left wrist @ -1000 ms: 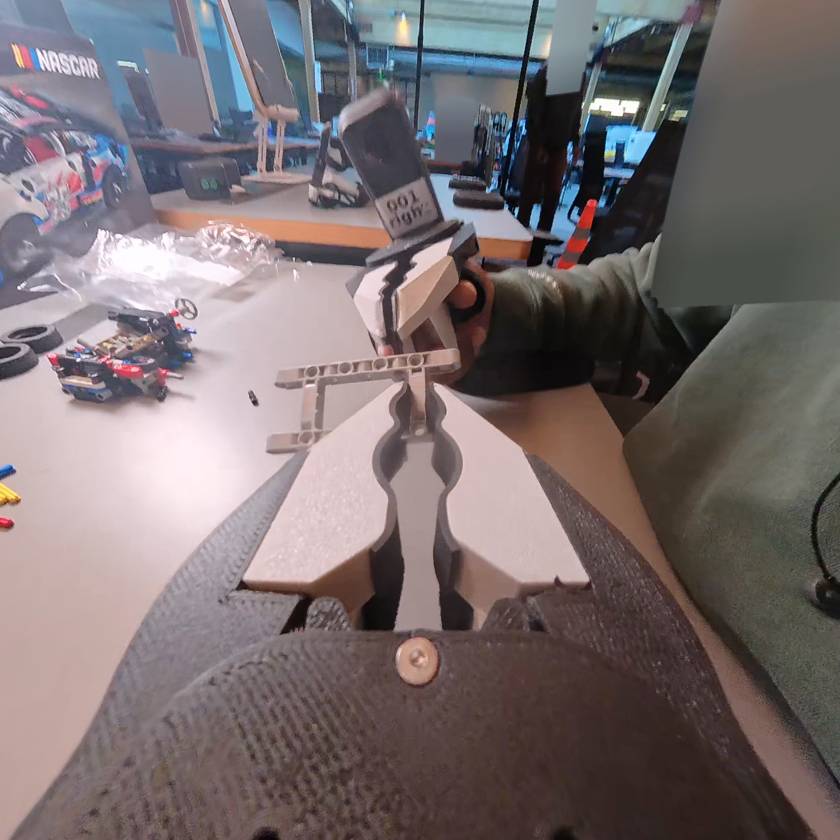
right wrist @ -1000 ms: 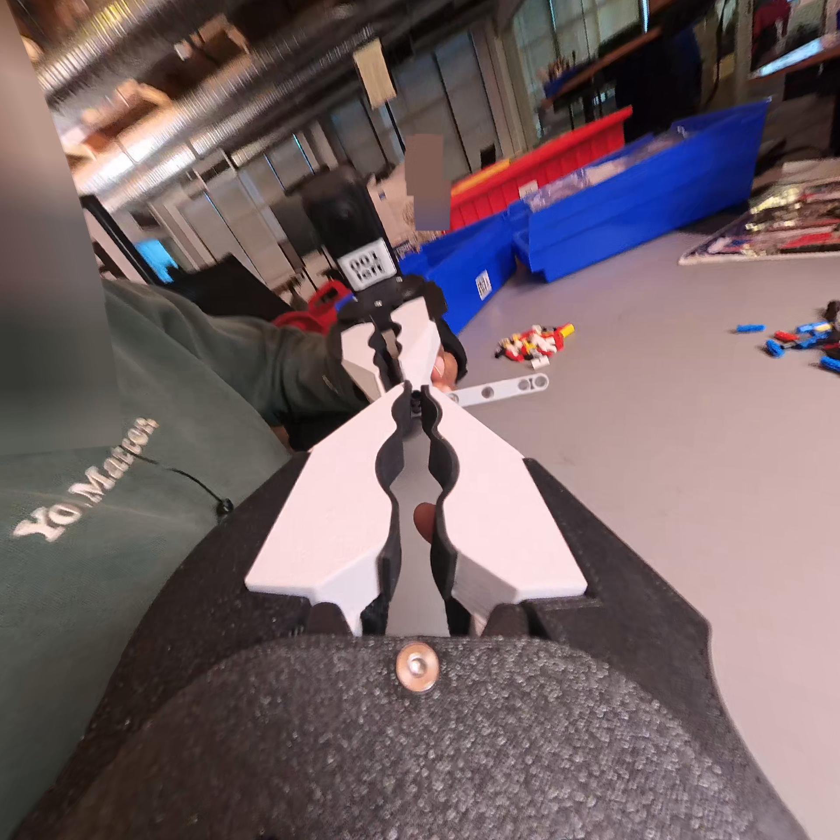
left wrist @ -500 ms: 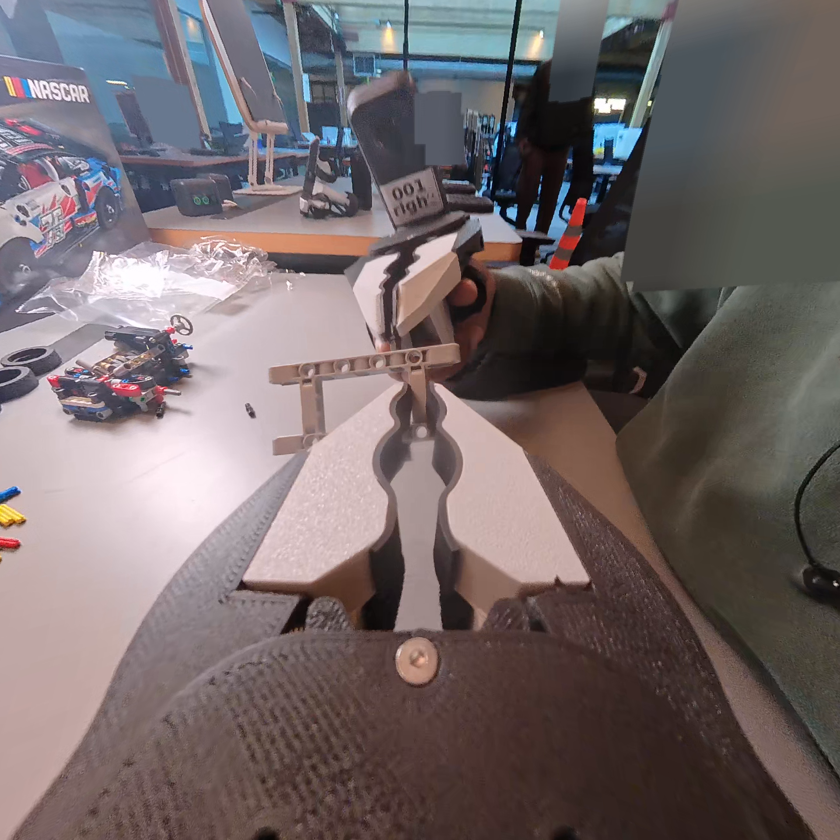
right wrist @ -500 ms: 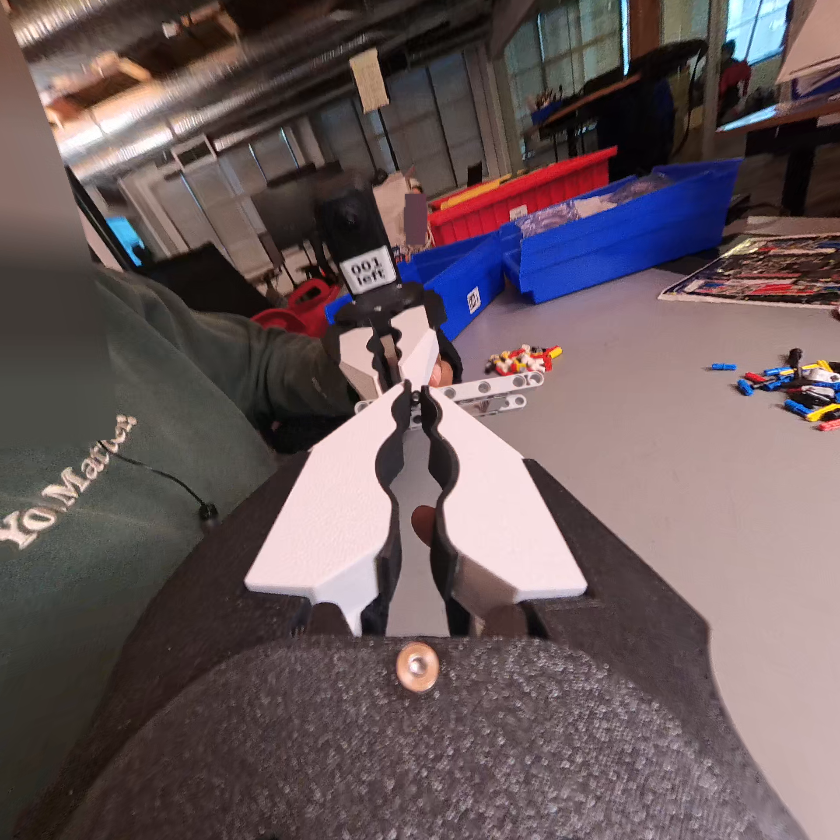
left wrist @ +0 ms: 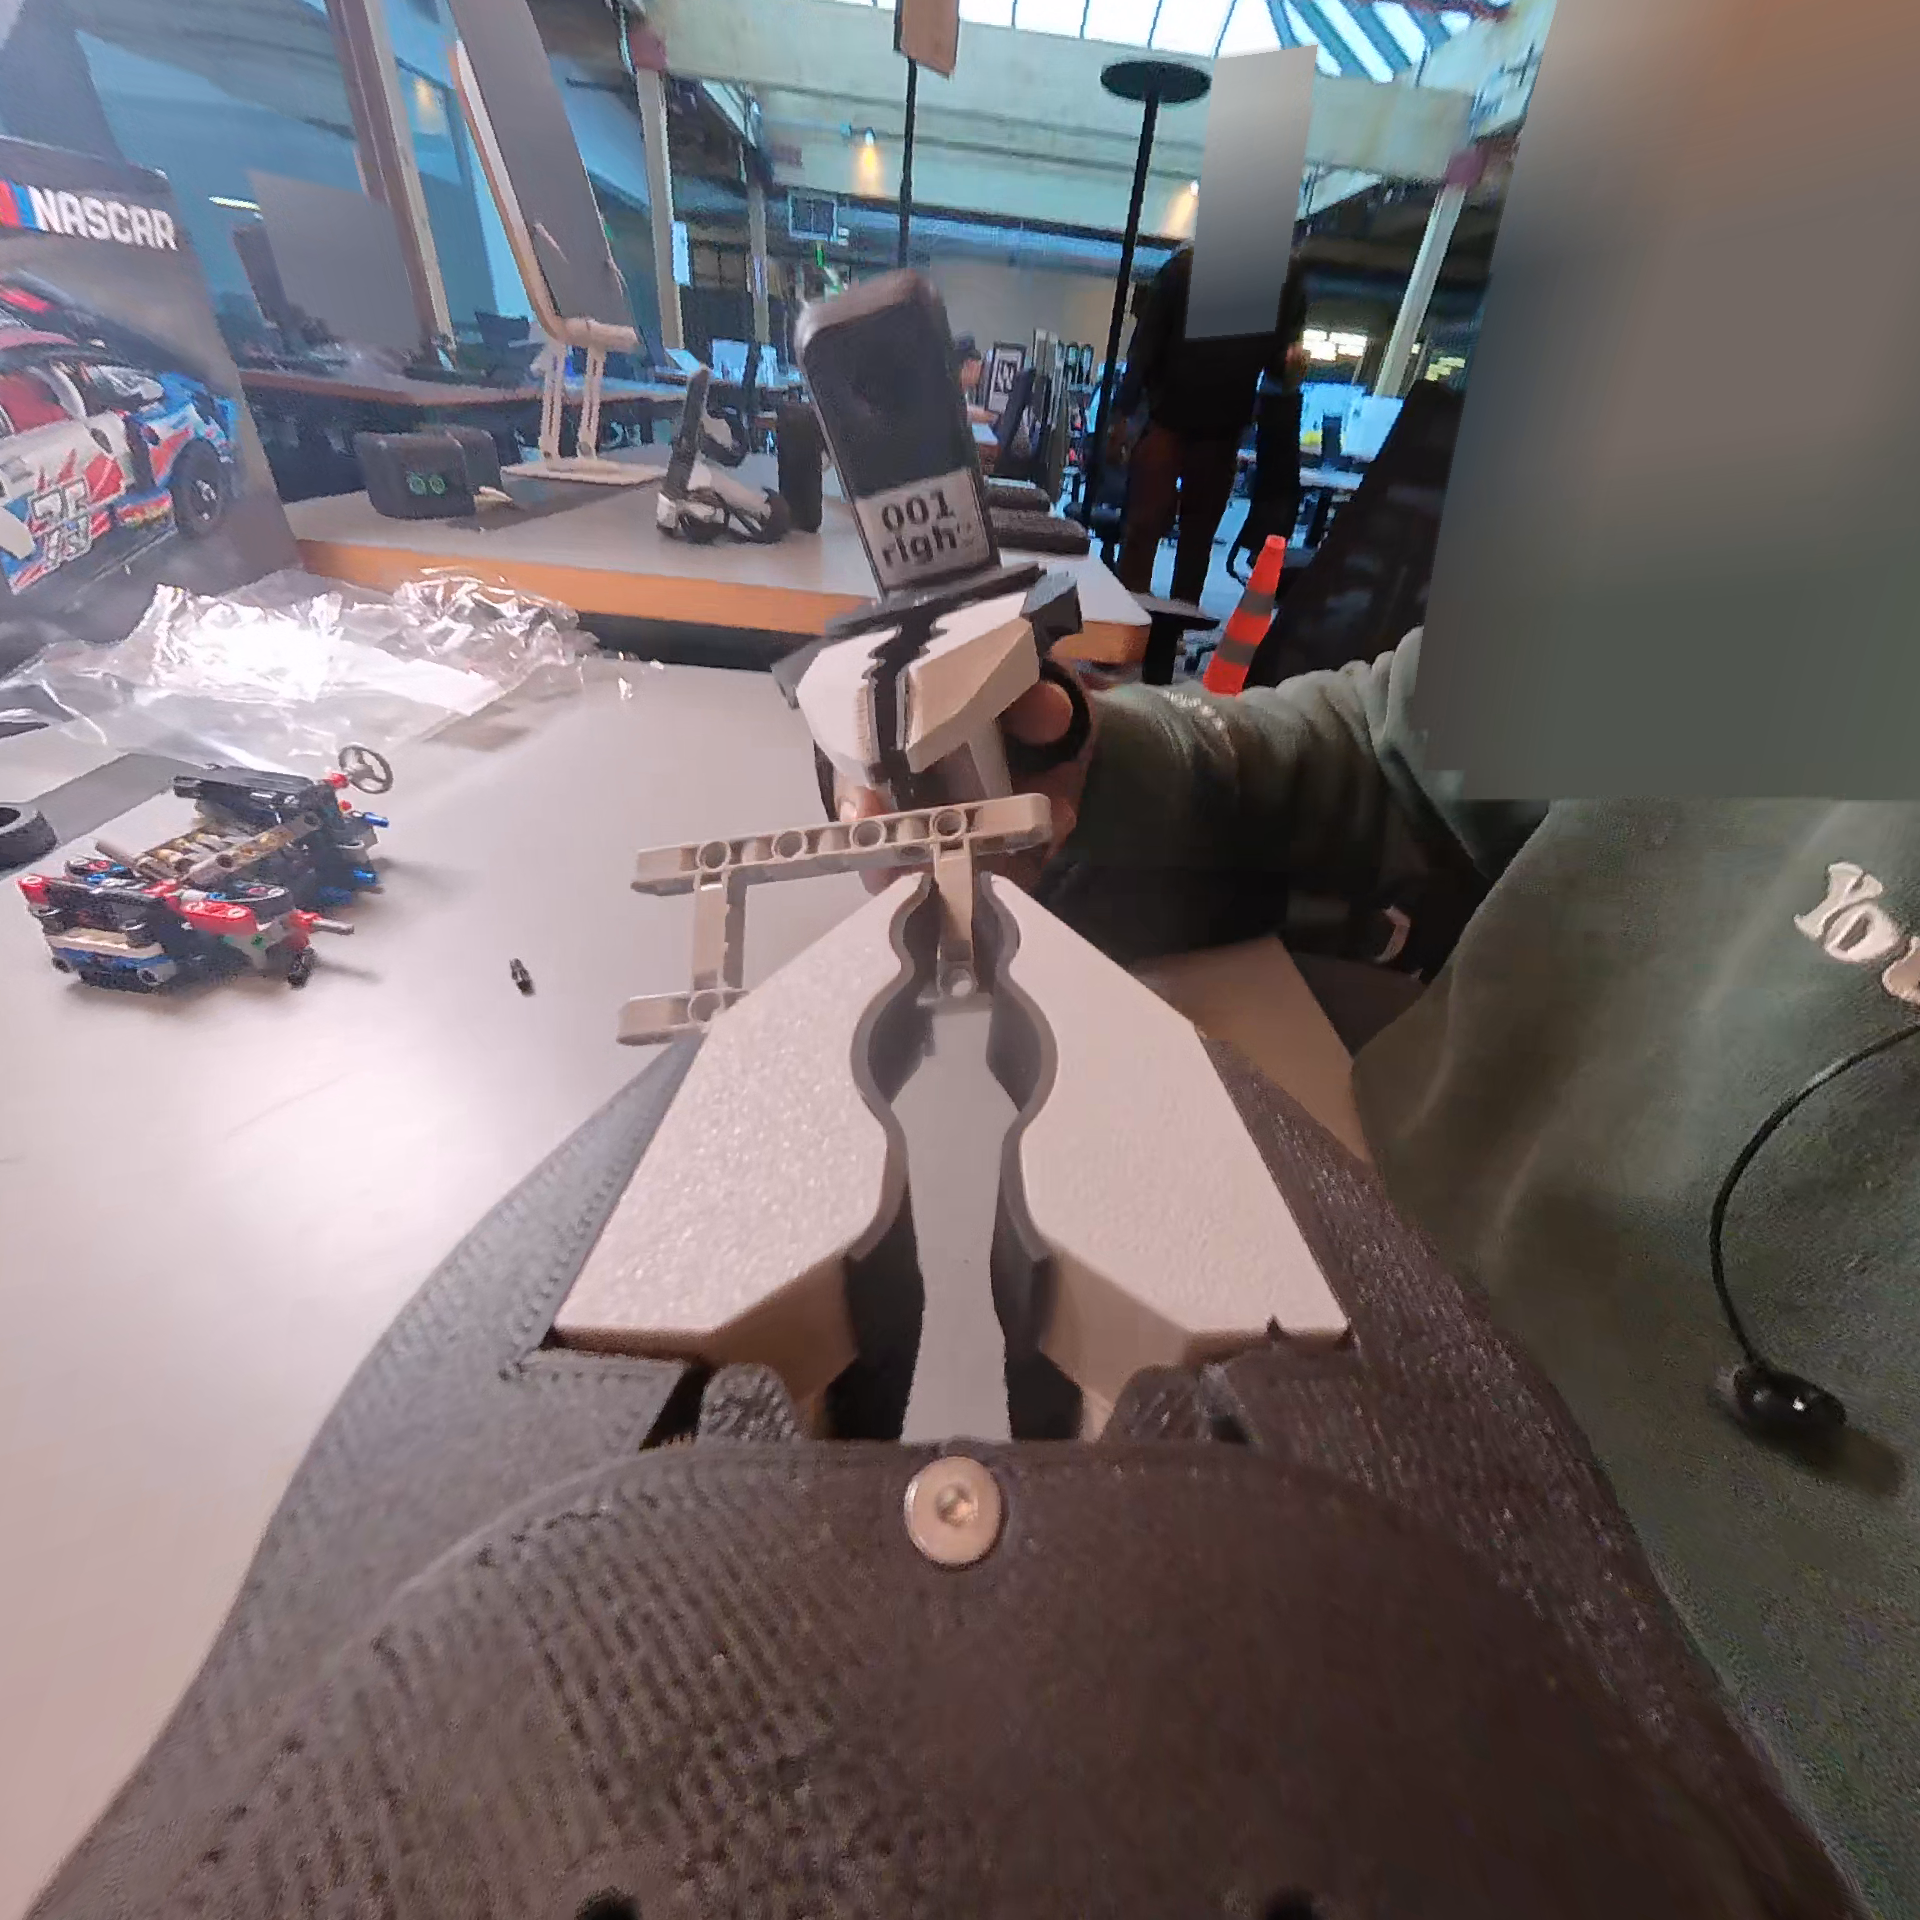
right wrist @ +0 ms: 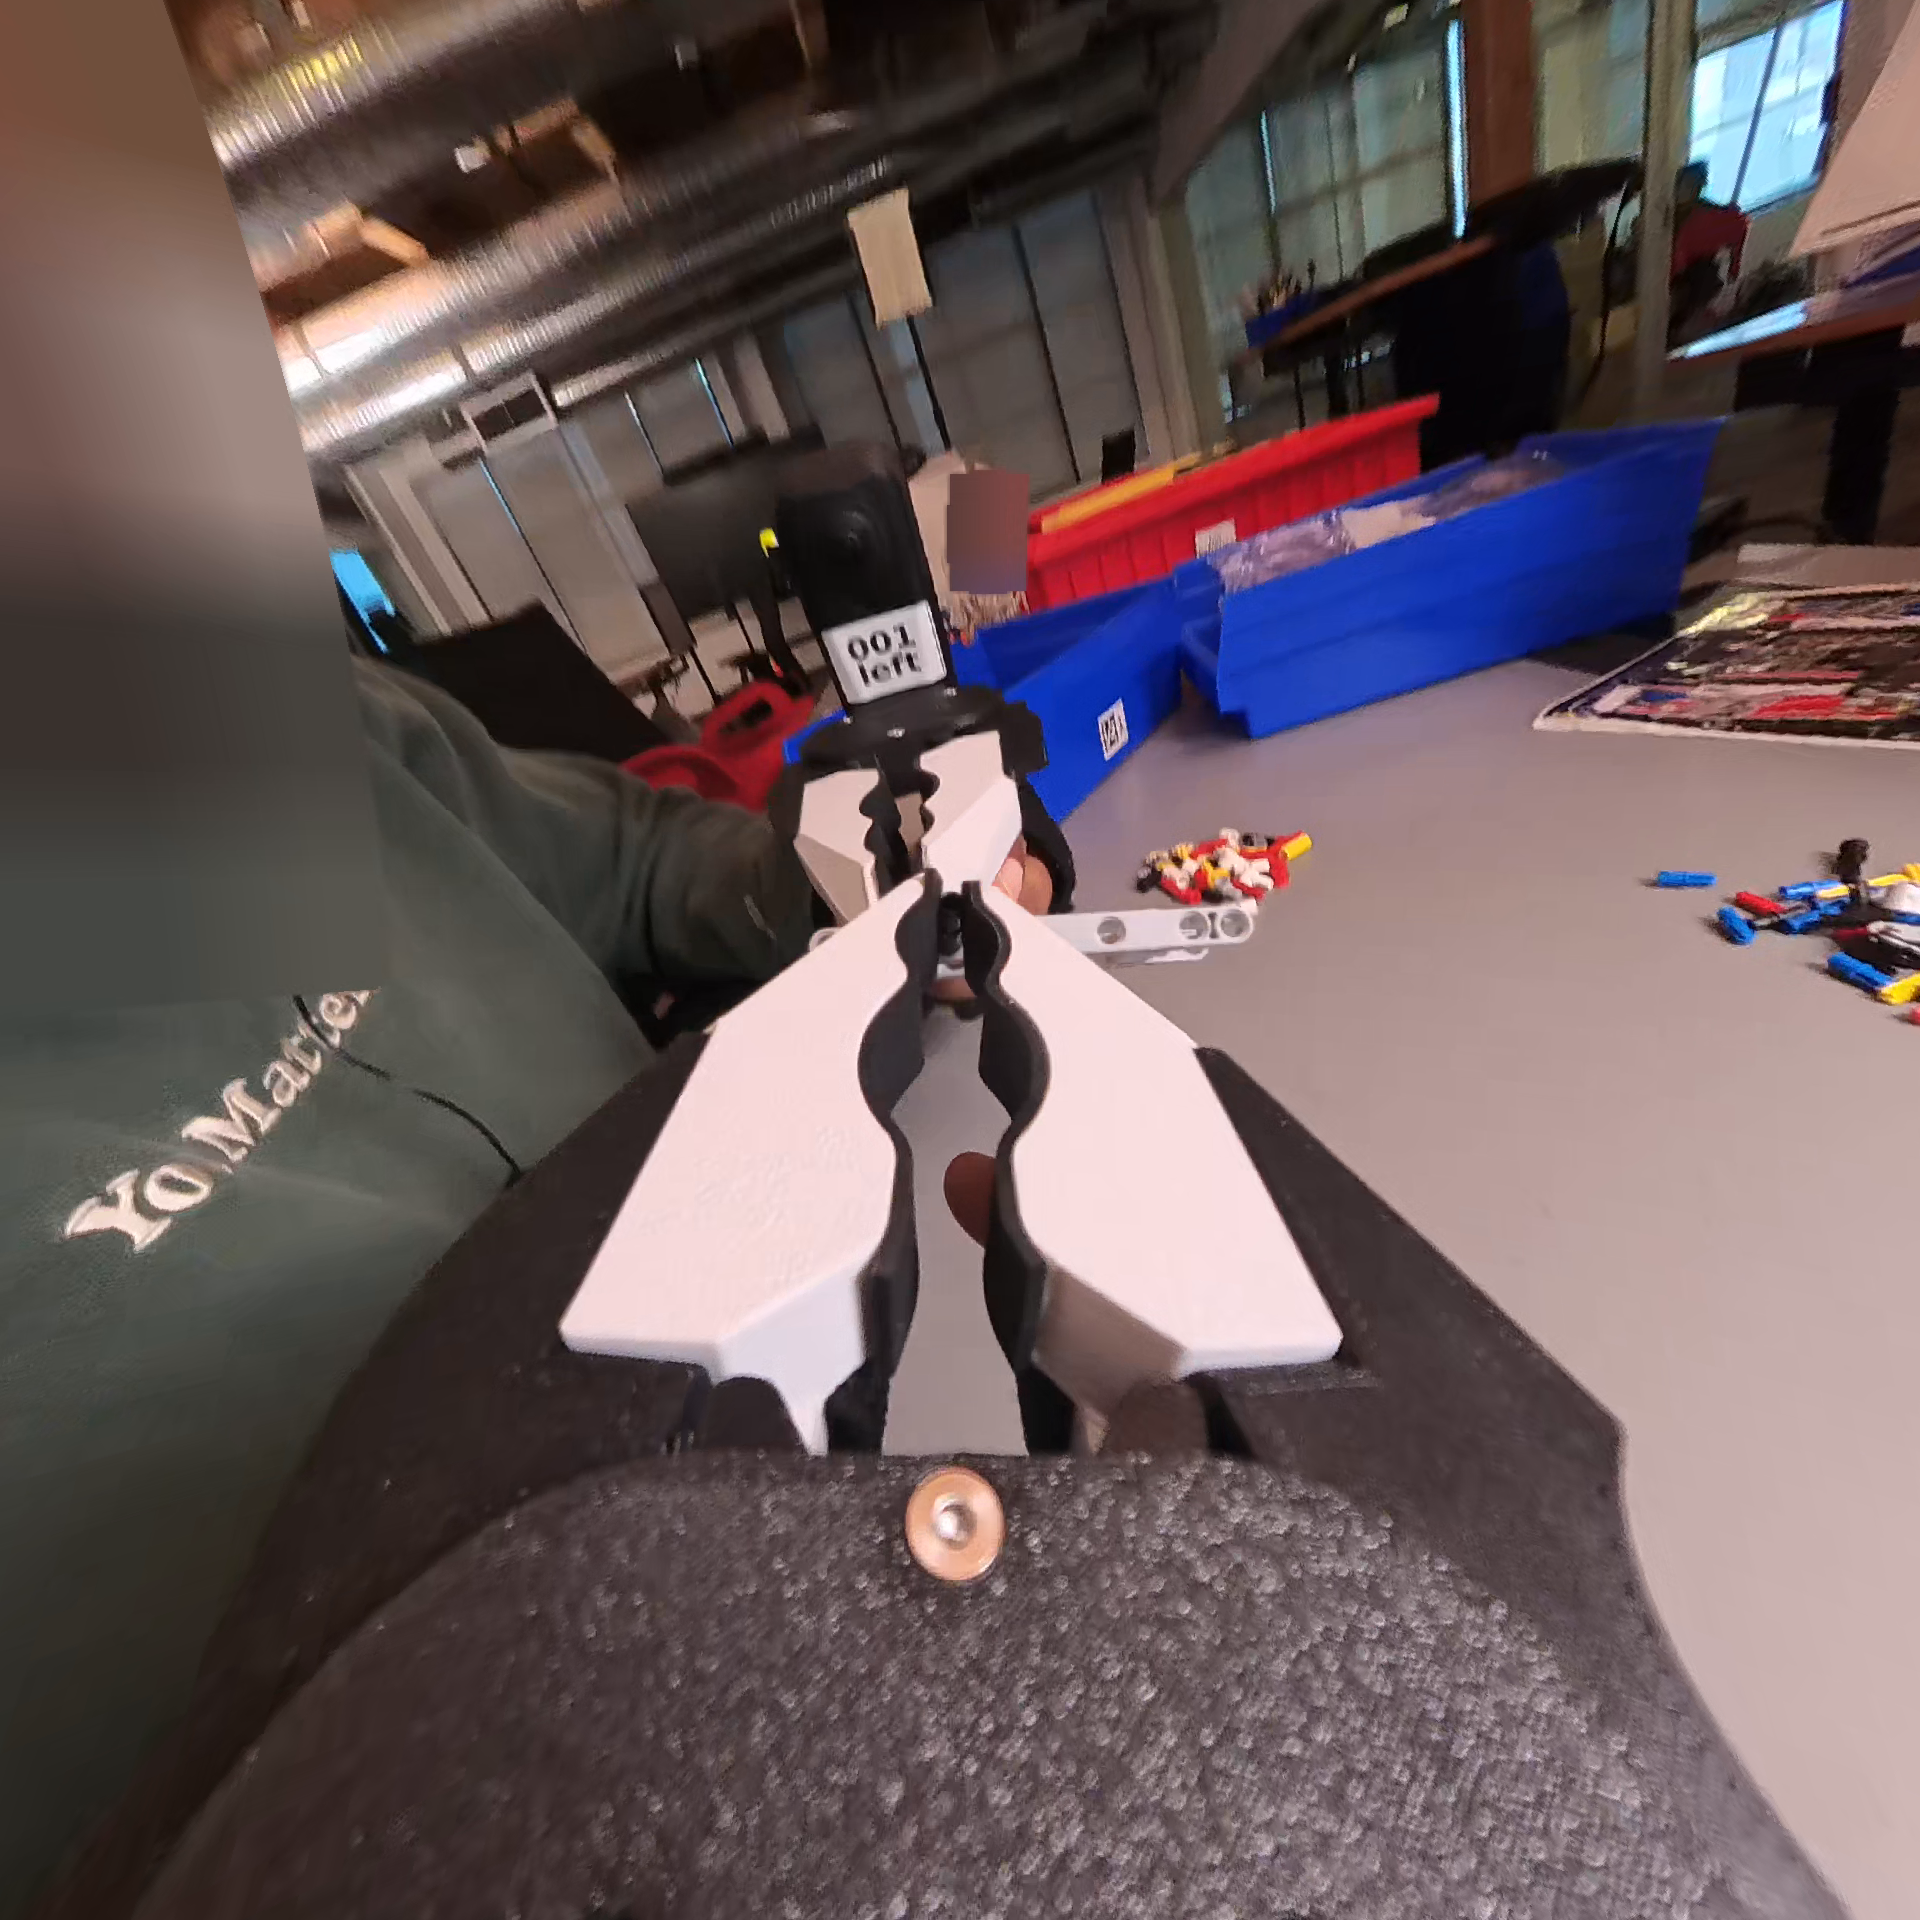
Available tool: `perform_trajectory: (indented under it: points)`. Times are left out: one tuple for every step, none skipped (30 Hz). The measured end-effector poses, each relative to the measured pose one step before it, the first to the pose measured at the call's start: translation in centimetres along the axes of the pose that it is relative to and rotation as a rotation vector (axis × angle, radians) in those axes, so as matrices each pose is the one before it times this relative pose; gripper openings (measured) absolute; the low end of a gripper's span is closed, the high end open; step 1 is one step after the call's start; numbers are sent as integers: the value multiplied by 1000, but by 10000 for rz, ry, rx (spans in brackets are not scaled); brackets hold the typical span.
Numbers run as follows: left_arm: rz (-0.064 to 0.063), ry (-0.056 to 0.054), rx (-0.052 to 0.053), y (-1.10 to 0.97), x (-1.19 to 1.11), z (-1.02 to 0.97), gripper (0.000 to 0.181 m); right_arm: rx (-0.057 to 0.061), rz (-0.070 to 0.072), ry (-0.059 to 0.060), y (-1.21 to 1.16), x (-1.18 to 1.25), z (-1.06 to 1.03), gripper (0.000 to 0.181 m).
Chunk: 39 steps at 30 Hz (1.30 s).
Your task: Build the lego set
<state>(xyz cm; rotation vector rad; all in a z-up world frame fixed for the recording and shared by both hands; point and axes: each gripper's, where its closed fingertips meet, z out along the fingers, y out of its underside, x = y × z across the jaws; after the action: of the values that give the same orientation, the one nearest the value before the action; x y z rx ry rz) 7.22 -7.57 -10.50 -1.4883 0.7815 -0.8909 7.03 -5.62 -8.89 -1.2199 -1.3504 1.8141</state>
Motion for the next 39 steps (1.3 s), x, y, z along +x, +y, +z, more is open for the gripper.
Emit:
perform_trajectory:
  points:
    - [-157, 5, 208, -344, -94, -140, 4, 318, -46, 11, -356, 16, 38, 2]
    - [-223, 77, 246, -383, 12, -139, 4, 388, -156, -5, -414, -152, 99, 2]
    - [-214, 97, 177, -265, 63, -112, 4, 276, -12, 1, -274, -146, 185, 2]
    - [-147, 66, 139, -179, 77, -72, 4, 251, 11, 36, -246, -53, 171, 2]
    - [-92, 34, 70, -92, 62, -63, 4, 164, -44, 39, -122, -53, 150, 2]
    - [-9, 3, 22, -37, 9, -96, 4, -13, 7, 36, 17, 18, 92, 2]
    - [5, 7, -22, 39, 16, -79, 4, -145, -5, -17, 124, -18, 33, 2]
    - [-8, -6, 5, 2, 4, -46, 4, -130, -61, 19, 111, 42, -10, 2]
    - [-9, 41, 3, -1, 77, 6, 4, -55, -78, 5, 37, -52, 4, 2]
    - [-42, 82, 4, -25, 139, 53, 4, -31, -27, -33, 21, -131, 26, 2]
    - [-89, 64, 67, -82, 108, 55, 4, 94, -48, -13, -100, -104, 31, 2]
    - [-132, 69, 31, -3, 73, 72, 4, 66, 13, -26, -39, -94, 21, 2]
    - [-73, 4, 26, 32, -8, 27, 4, 1, -24, 19, 37, -12, 2, 2]
    - [-85, -3, 48, -17, -29, -2, 4, -10, -147, 58, 33, 17, -9, 3]
    - [-152, 60, 122, -182, 45, -25, 4, 50, -122, 12, -76, -63, -22, 3]
    - [-196, 95, 185, -302, 80, -36, 4, 164, 28, -81, -233, -150, -33, 2]
    - [-158, 92, 151, -297, 109, 36, 4, 251, 83, -114, -299, -159, -38, 2]
    - [-66, 52, 107, -216, 105, 86, 4, 255, 47, -78, -268, -116, -38, 2]
    - [-74, 59, 86, -157, 107, 81, 4, 218, 10, -59, -220, -116, 5, 3]
    - [-146, 58, 130, -189, 59, 20, 4, 145, 1, -10, -164, -44, 19, 2]
    - [-192, 73, 140, -171, 41, -11, 4, 122, -66, 30, -129, -32, 35, 3]
    - [-213, 92, 151, -163, 54, -26, 4, 121, -16, -2, -86, -69, 38, 3]
    - [-308, 114, 205, -232, 88, -20, 4, 143, 99, -51, -118, -99, 27, 2]
    - [-334, 112, 204, -184, 68, 10, 4, 155, 94, -24, -139, -47, 30, 2]
    - [-274, 92, 191, -161, 30, 1, 4, 95, 24, 5, -104, -32, 37, 3]
    - [-241, 97, 217, -254, 77, 25, 4, -29, -8, -26, 95, -83, 75, 2]
    - [-143, 109, 107, -110, 157, 94, 4, -11, -38, -31, 217, -157, 192, 3]
    - [-83, 75, 90, -95, 141, 87, 4, 228, 204, -41, -228, -89, 54, 2]
    - [20, 8, 43, -100, 61, 90, 4, 123, 156, -59, -170, -68, 29, 3]
    - [25, -8, 17, -101, 17, 27, 4, 90, -35, 14, -101, 13, 15, 3]
    - [16, 20, -7, -27, 6, -30, 4, -15, 11, -5, -21, 10, 45, 3]
    - [50, -14, -31, 51, -47, -74, 4, -89, -55, 10, 98, 38, 22, 3]
    - [54, -23, -72, 112, -45, -87, 4, -125, -83, 6, 185, 32, -14, 3]
    - [42, -19, -92, 143, -53, -97, 4, -144, -33, 18, 215, 61, -32, 3]
    - [46, 24, -133, 145, -40, -87, 4, -122, -40, 8, 187, 27, -26, 3]
    - [87, 0, -156, 138, -79, -81, 4, -140, 52, 4, 188, 46, -24, 3]
    - [231, -59, -250, 231, -117, -44, 4, -187, 89, -21, 163, 84, -59, 2]
    - [407, -142, -341, 281, -141, 8, 4, -258, -1, -66, 173, 82, -107, 2]
    - [426, -211, -301, 179, -150, 41, 4, -240, -15, -40, 121, 135, -135, 3]
